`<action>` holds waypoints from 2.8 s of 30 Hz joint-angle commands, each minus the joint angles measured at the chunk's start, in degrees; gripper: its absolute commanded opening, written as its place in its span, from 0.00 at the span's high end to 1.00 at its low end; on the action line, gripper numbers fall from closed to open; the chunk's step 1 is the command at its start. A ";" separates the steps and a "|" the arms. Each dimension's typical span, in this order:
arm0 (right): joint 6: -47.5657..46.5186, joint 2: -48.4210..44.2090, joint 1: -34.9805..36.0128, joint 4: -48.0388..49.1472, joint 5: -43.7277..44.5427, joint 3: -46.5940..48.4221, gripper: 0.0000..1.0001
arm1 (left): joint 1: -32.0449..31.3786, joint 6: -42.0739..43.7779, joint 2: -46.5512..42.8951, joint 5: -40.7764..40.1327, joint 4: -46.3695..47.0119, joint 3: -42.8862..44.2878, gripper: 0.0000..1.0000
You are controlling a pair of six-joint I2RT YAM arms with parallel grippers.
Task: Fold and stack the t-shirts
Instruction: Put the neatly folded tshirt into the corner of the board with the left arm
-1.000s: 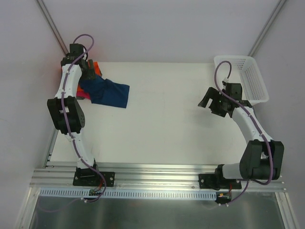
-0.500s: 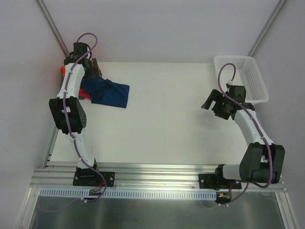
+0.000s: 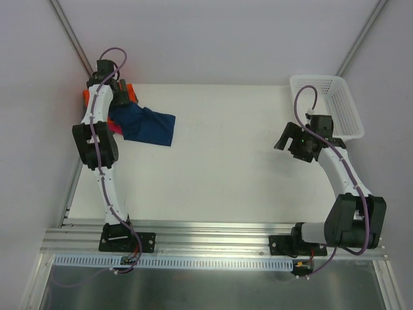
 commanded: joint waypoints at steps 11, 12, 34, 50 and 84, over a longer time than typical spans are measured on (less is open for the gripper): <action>-1.53 2.15 0.04 0.68 0.96 3.52 0.03 | -1.45 0.43 -2.30 2.27 1.16 0.13 0.83; -0.92 2.15 0.04 1.04 0.87 3.34 0.03 | -2.59 0.16 -3.44 2.62 1.16 -0.40 0.87; 2.78 -4.09 -2.85 2.18 -0.89 -2.29 0.03 | -18.95 -5.90 -10.66 11.24 -2.97 -22.29 0.27; 4.71 -3.56 -4.09 3.59 -2.12 -2.38 0.03 | -17.63 -0.72 -14.61 1.24 -2.53 -8.84 0.16; -2.75 1.01 -3.39 -3.26 2.18 6.41 0.03 | -7.78 1.39 7.62 17.28 -0.77 -4.89 0.45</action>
